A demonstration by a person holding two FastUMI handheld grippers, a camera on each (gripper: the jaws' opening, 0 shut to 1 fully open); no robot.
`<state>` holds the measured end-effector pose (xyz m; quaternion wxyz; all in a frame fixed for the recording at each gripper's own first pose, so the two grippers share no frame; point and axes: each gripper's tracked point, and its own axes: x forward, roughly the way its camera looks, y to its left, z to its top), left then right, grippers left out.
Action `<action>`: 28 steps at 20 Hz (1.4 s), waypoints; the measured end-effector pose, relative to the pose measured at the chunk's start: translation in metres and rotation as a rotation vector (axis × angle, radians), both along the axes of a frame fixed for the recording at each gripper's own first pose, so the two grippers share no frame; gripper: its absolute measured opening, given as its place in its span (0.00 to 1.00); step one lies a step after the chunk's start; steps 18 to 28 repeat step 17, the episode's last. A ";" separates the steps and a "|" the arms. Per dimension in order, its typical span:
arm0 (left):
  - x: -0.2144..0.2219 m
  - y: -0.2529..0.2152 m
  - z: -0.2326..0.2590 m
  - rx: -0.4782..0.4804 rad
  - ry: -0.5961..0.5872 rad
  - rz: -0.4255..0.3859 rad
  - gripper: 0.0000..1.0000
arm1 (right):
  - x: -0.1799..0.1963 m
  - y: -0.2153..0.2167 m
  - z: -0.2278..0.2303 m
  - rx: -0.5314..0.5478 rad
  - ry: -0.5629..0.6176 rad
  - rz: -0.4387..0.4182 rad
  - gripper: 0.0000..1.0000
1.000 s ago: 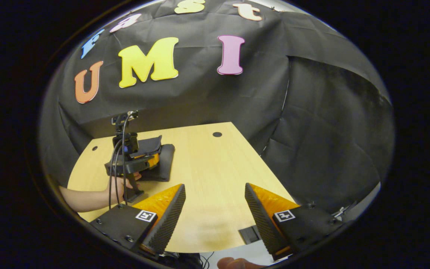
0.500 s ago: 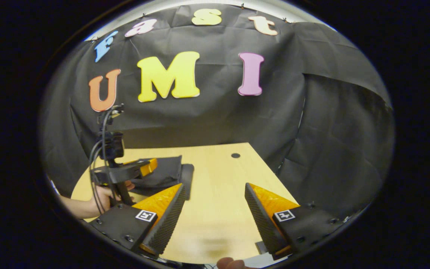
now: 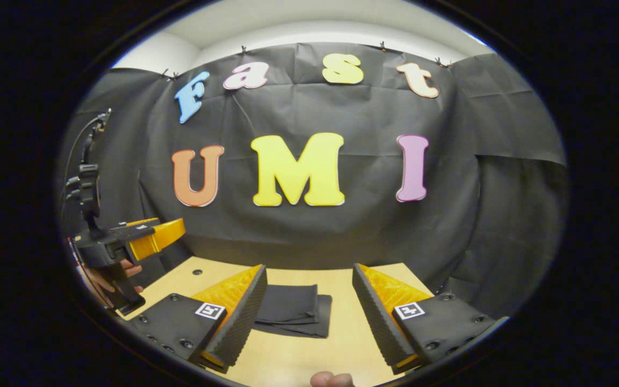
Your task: Grasp the waist and the cuffs of the jeans and fold them to make the two legs overlap; first hold the waist and fold one-third of the jeans toward the cuffs, then hold the cuffs and fold the remaining one-third in the same direction to finish folding.
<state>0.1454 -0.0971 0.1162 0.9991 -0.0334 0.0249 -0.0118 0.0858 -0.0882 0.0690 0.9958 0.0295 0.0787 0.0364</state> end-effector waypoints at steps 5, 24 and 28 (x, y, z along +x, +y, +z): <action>-0.053 0.031 0.008 0.032 -0.022 0.053 1.00 | -0.020 0.028 0.013 -0.067 -0.084 -0.014 0.98; -0.098 0.042 -0.001 0.051 -0.033 0.079 0.98 | -0.034 0.044 0.010 -0.073 -0.078 -0.049 0.98; -0.098 0.042 -0.001 0.051 -0.033 0.079 0.98 | -0.034 0.044 0.010 -0.073 -0.078 -0.049 0.98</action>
